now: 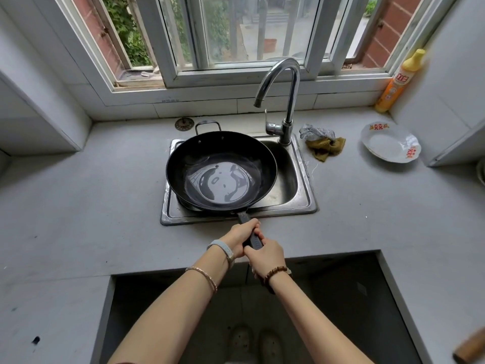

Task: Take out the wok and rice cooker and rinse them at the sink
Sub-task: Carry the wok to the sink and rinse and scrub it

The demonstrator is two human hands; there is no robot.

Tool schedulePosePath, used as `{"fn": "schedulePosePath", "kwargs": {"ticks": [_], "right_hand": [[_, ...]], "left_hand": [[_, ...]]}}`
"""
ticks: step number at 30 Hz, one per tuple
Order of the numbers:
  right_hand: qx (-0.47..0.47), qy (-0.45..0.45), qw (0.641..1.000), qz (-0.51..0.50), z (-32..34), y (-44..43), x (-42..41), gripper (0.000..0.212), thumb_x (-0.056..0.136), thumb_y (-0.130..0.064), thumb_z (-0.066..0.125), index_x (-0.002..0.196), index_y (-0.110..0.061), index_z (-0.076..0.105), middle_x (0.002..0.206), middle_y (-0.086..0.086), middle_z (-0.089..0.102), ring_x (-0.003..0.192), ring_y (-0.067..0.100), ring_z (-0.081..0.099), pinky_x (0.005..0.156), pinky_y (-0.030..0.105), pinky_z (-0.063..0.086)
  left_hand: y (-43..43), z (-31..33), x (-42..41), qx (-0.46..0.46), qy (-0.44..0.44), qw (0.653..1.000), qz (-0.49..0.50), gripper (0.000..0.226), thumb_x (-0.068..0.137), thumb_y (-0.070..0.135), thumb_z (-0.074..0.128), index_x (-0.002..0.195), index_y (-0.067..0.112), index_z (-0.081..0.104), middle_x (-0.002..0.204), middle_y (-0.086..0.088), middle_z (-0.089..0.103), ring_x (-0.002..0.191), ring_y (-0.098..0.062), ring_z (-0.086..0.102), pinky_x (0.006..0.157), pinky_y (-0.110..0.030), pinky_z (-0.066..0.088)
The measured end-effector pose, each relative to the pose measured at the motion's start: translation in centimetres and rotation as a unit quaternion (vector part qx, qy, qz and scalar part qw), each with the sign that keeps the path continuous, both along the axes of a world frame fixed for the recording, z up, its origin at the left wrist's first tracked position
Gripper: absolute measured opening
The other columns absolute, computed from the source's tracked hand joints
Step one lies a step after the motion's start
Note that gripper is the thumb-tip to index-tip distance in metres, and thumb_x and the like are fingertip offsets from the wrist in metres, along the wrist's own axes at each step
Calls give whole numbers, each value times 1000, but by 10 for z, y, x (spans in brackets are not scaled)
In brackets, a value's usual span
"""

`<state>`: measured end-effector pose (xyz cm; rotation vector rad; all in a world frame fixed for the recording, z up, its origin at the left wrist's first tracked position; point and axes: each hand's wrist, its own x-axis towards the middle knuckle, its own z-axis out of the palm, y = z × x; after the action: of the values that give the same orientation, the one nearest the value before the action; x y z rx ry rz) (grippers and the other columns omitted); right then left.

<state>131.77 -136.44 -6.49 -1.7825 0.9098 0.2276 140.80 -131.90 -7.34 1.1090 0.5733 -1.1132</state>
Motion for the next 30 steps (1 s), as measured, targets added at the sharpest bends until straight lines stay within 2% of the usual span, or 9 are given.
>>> {"fn": "schedulePosePath", "kwargs": {"ticks": [5, 11, 17, 20, 22, 24, 26, 28, 30], "right_hand": [[70, 37, 997, 12, 3, -9, 0, 27, 87, -26, 61, 108, -9, 56, 67, 5, 62, 43, 10, 54, 42, 21, 46], [80, 38, 995, 45, 2, -13, 1, 27, 89, -26, 61, 109, -9, 53, 68, 6, 63, 42, 10, 56, 43, 21, 48], [61, 26, 996, 55, 3, -7, 3, 35, 89, -29, 60, 117, -11, 48, 72, 8, 66, 46, 14, 61, 45, 22, 51], [47, 18, 997, 60, 5, -7, 4, 39, 89, -33, 61, 121, -18, 45, 79, 8, 68, 50, 14, 63, 46, 23, 52], [35, 21, 997, 61, 6, -8, 4, 42, 88, -36, 62, 120, -17, 43, 89, 8, 67, 57, 16, 64, 51, 24, 54], [26, 13, 998, 55, 7, -11, 3, 47, 87, -39, 63, 120, -16, 40, 98, 10, 65, 64, 17, 65, 57, 28, 57], [5, -5, 999, 44, 11, -14, 1, 50, 86, -41, 63, 123, -17, 39, 105, 9, 63, 77, 19, 66, 68, 32, 57], [-33, -32, 999, 28, 20, -17, -1, 51, 87, -42, 62, 126, -18, 39, 110, 7, 60, 90, 18, 61, 78, 32, 52], [-66, -75, 995, -6, 31, -22, -6, 50, 87, -39, 62, 128, -20, 40, 113, 4, 57, 96, 17, 58, 82, 30, 50]], "left_hand": [[2, 1, -2, -22, -7, 1000, -17, 23, 94, 15, 57, 71, 11, 52, 56, -1, 56, 55, -15, 59, 62, -29, 52], [6, 1, -5, 6, -60, 998, -35, 16, 95, 18, 58, 83, 6, 56, 77, -11, 70, 76, -22, 69, 69, -32, 57], [15, 4, -1, 48, -111, 990, -71, 17, 94, 22, 60, 88, 5, 60, 77, -9, 73, 60, -14, 68, 61, -23, 58], [22, 11, 2, 92, -153, 977, -117, 20, 94, 24, 58, 95, 4, 61, 80, -9, 68, 42, -5, 57, 41, -17, 46], [28, 15, 3, 115, -187, 966, -139, 20, 96, 22, 55, 94, 4, 60, 74, -7, 66, 48, -6, 61, 44, -19, 49], [35, 19, 3, 135, -226, 950, -171, 18, 97, 23, 52, 92, 8, 60, 85, -8, 68, 69, -13, 68, 64, -26, 59], [45, 24, 4, 170, -290, 921, -198, 14, 96, 23, 52, 90, 15, 61, 95, -9, 68, 84, -19, 65, 78, -32, 55], [56, 31, 7, 220, -388, 869, -216, 12, 94, 23, 54, 96, 17, 64, 103, -6, 68, 94, -20, 62, 76, -31, 51], [66, 42, 8, 259, -483, 803, -236, 24, 93, 23, 55, 115, 14, 63, 111, -3, 65, 102, -18, 60, 74, -26, 49]]}}
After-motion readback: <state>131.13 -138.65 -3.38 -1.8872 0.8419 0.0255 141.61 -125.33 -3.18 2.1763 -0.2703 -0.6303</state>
